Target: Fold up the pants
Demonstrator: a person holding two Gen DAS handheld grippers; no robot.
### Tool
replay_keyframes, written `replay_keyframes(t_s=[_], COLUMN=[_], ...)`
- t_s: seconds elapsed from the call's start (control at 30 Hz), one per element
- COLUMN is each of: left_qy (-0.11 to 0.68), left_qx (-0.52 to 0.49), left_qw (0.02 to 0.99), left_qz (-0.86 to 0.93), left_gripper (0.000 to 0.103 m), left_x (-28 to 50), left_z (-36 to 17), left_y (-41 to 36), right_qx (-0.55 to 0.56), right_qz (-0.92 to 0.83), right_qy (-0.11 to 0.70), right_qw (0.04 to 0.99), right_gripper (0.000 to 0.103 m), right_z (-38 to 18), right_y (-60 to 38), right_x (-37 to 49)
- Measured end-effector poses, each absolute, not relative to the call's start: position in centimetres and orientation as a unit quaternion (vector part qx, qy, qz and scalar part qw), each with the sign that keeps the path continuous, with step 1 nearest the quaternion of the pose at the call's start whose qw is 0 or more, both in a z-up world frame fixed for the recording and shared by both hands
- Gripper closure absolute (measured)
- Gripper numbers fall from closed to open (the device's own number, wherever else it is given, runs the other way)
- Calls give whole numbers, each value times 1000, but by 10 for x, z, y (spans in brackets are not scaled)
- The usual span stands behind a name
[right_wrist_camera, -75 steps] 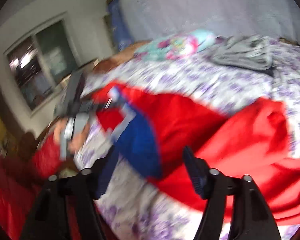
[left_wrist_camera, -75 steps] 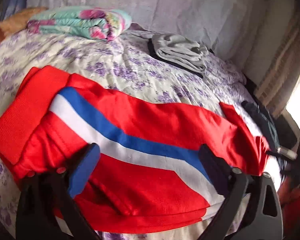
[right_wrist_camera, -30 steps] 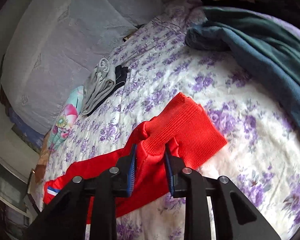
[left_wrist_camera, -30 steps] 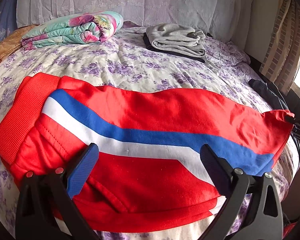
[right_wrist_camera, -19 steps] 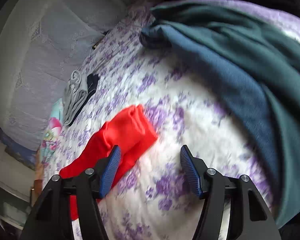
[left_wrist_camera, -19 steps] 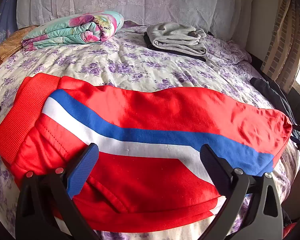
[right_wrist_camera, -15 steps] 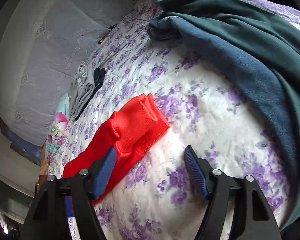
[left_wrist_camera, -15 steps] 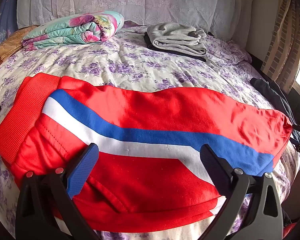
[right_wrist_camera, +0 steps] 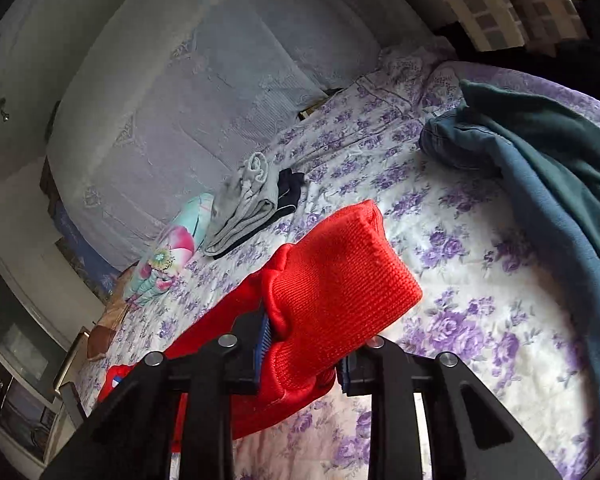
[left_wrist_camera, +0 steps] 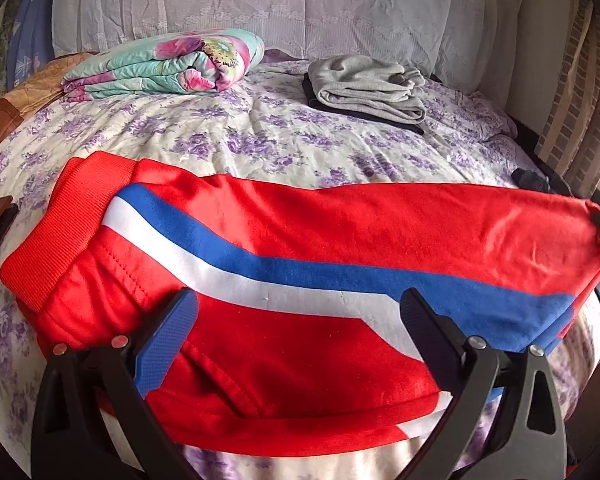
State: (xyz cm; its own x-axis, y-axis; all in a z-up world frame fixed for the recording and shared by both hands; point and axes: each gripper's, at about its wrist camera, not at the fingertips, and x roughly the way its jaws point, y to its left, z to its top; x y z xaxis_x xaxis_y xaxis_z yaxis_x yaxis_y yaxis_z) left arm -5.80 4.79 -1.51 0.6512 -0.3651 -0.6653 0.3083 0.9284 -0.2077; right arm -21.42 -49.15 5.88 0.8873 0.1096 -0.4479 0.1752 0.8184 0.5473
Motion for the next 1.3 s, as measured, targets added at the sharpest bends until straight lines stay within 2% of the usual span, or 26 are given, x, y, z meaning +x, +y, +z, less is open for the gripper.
replay_keyframes(t_s=[0.1,0.13,0.2,0.27,0.37,0.47,0.57,0.67,0.83,0.97,1.13,1.3], left_qy=[375,380,386,377,358,373,424,416,412,411,412,415], left_qx=[-73,-74,-66,-56,-64,-74,-74,-77,-80,-75,-78,-58], left_qw=[898,895,891,896,903,896,879,879,880,882,883,887], left_qz=[-216,-220,-229,-227,-228,-227,-205,-217,-223,-219,-211,-192], left_gripper=[4,4,4,4,4,4,5,5,5,5,5,5], left_x=[-62,-62,-62,-66,-67,-57,-40,-43,-45,-46,-42,-39], left_z=[-10,-10,-7,-1,8,-3,-32,-32,-30,-30,-32,-32], left_y=[34,28,16,10,11,9,7,11,12,11,11,3], right_qx=[283,289,337,345,297,244,186,215,209,231,197,135], right_qz=[-84,-94,-69,-80,-133,-88,8,161,286,318,304,338], right_qy=[301,334,318,291,237,224,261,327,430,484,495,457], right_qw=[907,892,883,889,915,940,947,906,831,782,790,811], right_gripper=[76,73,66,49,47,47,46,34,34,33,33,32], right_z=[24,6,-8,6,37,71,85,79,51,27,13,29], right_y=[-512,-519,-529,-534,-527,-503,-454,-401,-307,-276,-261,-246], right_x=[-209,-209,-223,-239,-256,-233,-174,-99,5,44,33,-26])
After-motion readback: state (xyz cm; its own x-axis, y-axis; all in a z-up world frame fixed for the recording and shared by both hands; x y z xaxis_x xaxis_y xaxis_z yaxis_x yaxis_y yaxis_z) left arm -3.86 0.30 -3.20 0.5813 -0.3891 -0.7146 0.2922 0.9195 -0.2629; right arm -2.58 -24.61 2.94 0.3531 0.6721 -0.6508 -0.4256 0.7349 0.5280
